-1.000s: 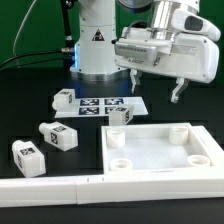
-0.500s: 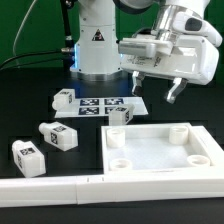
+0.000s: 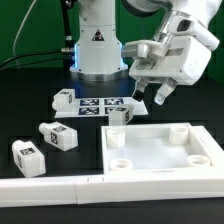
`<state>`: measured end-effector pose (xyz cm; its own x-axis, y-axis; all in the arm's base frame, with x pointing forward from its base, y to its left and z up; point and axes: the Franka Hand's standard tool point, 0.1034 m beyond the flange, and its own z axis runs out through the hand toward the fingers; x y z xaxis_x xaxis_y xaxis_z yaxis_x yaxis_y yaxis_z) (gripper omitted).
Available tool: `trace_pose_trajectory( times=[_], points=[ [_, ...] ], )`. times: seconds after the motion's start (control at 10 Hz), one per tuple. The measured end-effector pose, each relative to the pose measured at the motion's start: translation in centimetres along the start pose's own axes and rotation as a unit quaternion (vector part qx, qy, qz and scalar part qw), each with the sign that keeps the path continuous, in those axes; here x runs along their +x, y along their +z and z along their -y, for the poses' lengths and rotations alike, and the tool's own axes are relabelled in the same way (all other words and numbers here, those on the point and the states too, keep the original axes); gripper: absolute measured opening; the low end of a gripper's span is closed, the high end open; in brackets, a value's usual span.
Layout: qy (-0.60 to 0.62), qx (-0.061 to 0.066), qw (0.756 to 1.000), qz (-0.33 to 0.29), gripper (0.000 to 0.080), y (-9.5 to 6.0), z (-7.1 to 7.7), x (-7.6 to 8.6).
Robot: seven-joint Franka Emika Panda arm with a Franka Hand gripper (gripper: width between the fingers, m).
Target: Assemble square table
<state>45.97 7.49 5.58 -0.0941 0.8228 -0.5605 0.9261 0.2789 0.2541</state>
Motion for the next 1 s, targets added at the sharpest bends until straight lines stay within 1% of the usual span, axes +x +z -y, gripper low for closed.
trace_pose_trajectory(
  times=[0.1,0.2,0.3,0.4,0.5,0.6,0.7,0.8,1.0],
  points=[
    [0.032,0.0,0.999,0.0,0.0649,0.0,0.0,0.0],
    [0.075,0.019,0.997,0.011,0.0649,0.2,-0.1,-0.6],
    [0.169,0.055,0.983,0.036,0.0649,0.4,-1.4,-1.8],
    [0.254,0.083,0.961,0.068,0.0649,0.6,-2.5,-2.6],
    [0.317,0.11,0.938,0.092,0.0649,0.7,-3.1,-3.2],
    [0.35,0.127,0.923,0.101,0.0649,0.6,-3.6,-3.7],
    [0.376,0.126,0.913,0.101,0.0649,0.5,-3.7,-3.8],
    [0.411,0.123,0.897,0.105,0.0649,0.5,-3.6,-3.6],
    [0.461,0.123,0.872,0.11,0.0649,0.5,-3.5,-3.4]
  ],
)
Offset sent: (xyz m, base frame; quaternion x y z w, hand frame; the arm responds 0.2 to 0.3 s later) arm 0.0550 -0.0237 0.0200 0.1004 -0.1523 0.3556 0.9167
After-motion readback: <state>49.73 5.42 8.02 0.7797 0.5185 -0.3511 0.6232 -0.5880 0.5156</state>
